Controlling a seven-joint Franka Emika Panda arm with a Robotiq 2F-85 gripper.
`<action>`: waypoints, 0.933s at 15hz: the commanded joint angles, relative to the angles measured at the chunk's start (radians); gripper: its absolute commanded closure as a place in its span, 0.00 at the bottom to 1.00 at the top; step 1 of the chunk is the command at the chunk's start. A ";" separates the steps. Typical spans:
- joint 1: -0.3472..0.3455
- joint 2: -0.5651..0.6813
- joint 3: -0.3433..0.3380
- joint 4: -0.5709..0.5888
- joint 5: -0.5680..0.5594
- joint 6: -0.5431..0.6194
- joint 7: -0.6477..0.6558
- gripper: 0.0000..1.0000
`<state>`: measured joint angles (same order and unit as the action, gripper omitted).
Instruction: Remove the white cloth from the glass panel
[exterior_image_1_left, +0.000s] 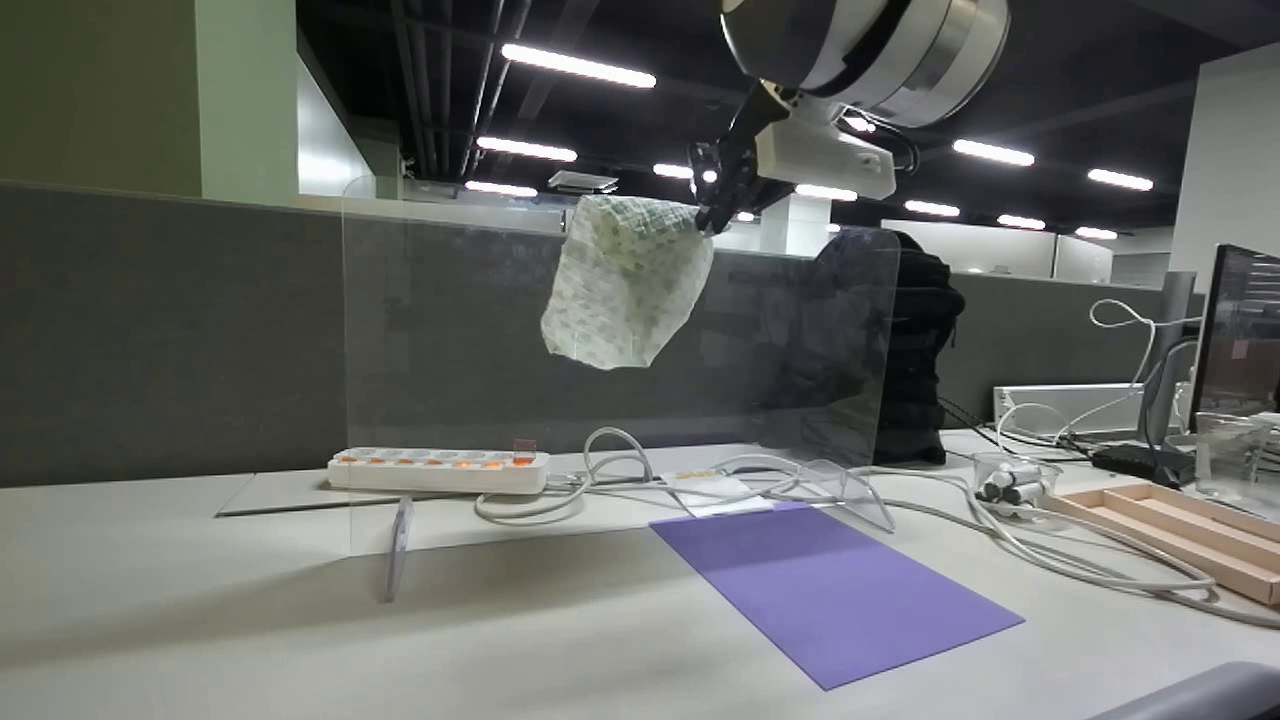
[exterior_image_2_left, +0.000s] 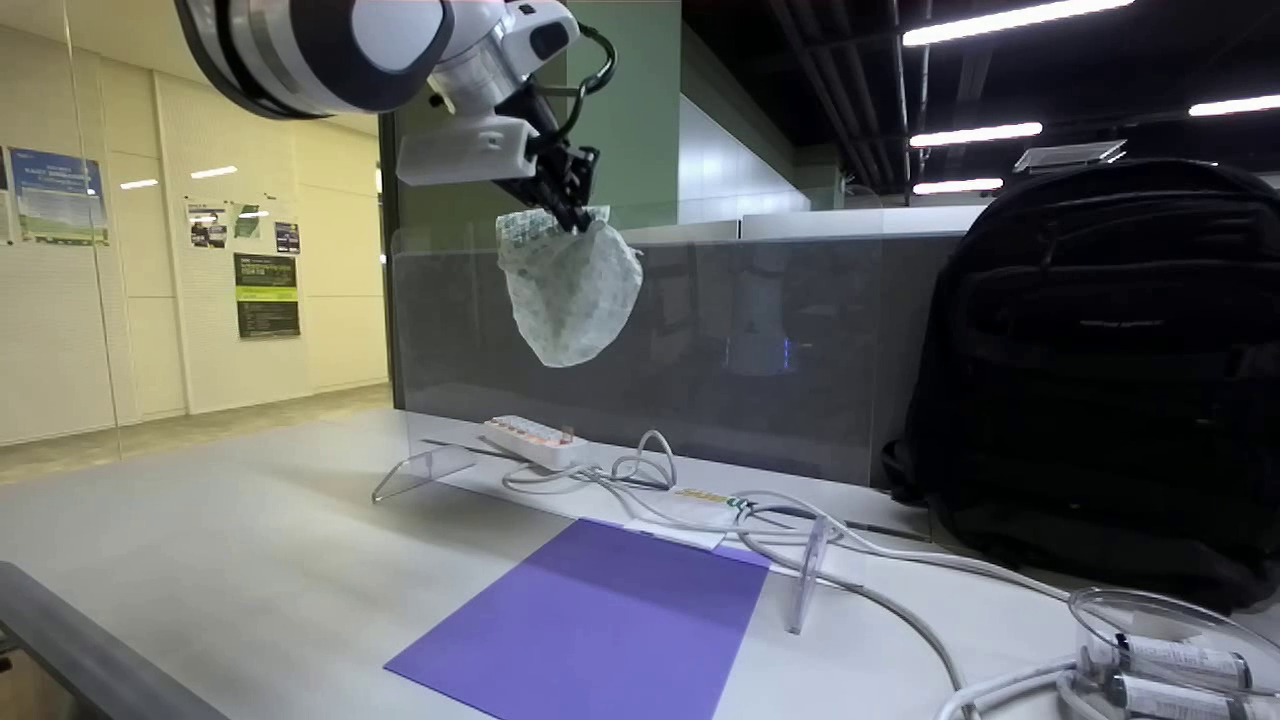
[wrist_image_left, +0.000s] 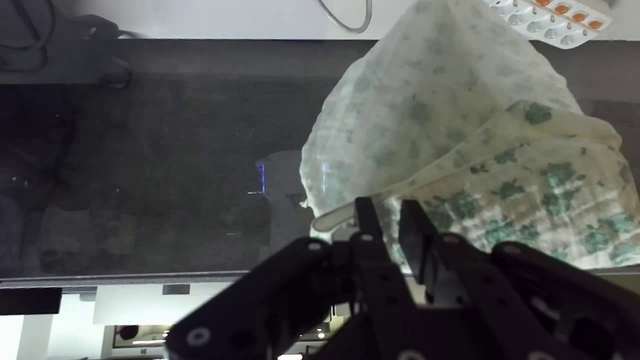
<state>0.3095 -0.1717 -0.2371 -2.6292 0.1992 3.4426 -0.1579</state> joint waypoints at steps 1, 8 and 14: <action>0.014 0.018 -0.016 0.028 0.006 0.012 0.037 1.00; 0.014 0.012 -0.027 0.025 -0.003 0.010 0.030 0.50; -0.002 0.002 -0.025 0.029 -0.001 0.012 0.012 0.08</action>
<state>0.3103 -0.1714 -0.2575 -2.6239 0.1984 3.4544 -0.1531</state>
